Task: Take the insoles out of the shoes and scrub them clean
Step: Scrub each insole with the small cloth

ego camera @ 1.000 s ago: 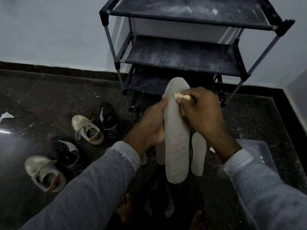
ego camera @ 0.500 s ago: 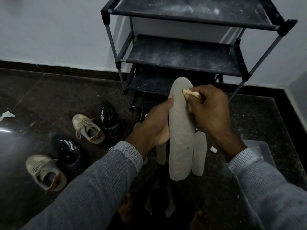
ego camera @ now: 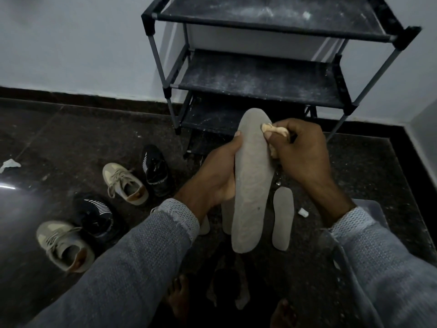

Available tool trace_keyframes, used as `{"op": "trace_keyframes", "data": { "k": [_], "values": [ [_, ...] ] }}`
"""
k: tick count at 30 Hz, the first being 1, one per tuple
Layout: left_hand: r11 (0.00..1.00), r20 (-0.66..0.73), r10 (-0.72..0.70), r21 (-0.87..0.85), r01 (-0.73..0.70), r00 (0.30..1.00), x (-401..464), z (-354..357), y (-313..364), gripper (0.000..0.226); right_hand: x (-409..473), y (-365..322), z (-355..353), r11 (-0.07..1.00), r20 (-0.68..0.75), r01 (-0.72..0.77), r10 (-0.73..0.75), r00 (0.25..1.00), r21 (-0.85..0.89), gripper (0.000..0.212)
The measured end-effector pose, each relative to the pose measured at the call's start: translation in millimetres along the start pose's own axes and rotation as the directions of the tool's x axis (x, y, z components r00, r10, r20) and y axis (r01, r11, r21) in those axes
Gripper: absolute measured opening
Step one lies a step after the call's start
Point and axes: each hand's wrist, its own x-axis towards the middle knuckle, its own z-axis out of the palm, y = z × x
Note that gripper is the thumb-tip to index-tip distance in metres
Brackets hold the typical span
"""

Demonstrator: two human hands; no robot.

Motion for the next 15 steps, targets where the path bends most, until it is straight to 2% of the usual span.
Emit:
{"op": "trace_keyframes", "data": {
  "k": [3, 6, 9, 15],
  "values": [
    [0.999, -0.008, 0.014, -0.037, -0.014, 1.000, 1.5, -3.7, 4.0, 0.047, -0.3, -3.5, -0.5, 0.992, 0.034, -0.074, 0.071, 0.997, 0.098, 0.014],
    [0.997, -0.014, 0.017, -0.075, -0.018, 1.000, 2.5, -6.8, 7.6, 0.048, -2.8, -4.9, -4.1, 0.957, 0.108, -0.208, 0.189, 0.976, 0.201, 0.014],
    [0.997, -0.032, 0.020, -0.077, -0.023, 0.999, 2.6, -7.6, 8.5, 0.050, -3.7, -4.3, -5.3, 0.936, 0.156, -0.261, 0.228, 0.961, 0.237, 0.012],
    [0.997, 0.020, 0.080, -0.013, -0.080, 0.997, -1.0, -2.1, 5.4, 0.042, 0.8, -5.0, -3.0, 0.907, -0.011, -0.220, 0.240, 0.971, 0.358, 0.008]
  ]
}}
